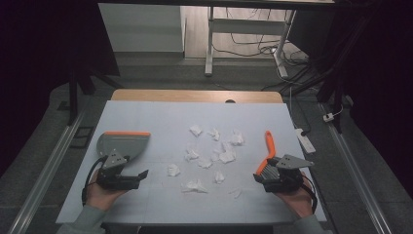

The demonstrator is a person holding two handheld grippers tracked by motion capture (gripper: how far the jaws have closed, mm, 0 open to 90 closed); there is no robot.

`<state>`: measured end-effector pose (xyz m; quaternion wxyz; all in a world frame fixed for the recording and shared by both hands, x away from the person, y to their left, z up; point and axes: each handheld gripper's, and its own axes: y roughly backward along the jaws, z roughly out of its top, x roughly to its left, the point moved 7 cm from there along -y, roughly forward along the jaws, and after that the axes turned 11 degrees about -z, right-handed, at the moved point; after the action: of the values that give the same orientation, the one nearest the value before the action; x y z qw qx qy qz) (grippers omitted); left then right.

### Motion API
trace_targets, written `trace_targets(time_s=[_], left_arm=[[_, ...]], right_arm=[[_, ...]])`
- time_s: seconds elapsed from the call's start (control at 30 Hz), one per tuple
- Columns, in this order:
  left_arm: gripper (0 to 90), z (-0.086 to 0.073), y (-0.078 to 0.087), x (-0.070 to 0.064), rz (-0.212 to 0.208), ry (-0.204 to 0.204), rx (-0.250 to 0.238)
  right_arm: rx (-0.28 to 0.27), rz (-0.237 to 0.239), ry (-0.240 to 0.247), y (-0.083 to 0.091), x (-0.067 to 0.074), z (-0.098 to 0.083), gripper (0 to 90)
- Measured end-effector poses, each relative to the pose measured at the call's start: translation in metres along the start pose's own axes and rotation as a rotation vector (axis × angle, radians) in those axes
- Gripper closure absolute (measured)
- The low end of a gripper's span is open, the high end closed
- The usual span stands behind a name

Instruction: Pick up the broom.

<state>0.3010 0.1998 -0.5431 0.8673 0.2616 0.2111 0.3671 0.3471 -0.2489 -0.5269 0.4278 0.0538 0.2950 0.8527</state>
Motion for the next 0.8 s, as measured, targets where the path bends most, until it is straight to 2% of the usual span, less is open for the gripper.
trace_targets(time_s=[0.6,0.8], left_arm=[[13.3,0.0013,0.0005,-0.0006,0.0,-0.014,-0.01],[13.3,0.001,-0.0004,0.0001,0.004,-0.019,-0.007]], right_arm=[[0.025,-0.004,0.016,-0.0012,0.0049,0.0017,22.6],[0.036,-0.012,-0.001,-0.0036,0.005,0.0045,23.4]])
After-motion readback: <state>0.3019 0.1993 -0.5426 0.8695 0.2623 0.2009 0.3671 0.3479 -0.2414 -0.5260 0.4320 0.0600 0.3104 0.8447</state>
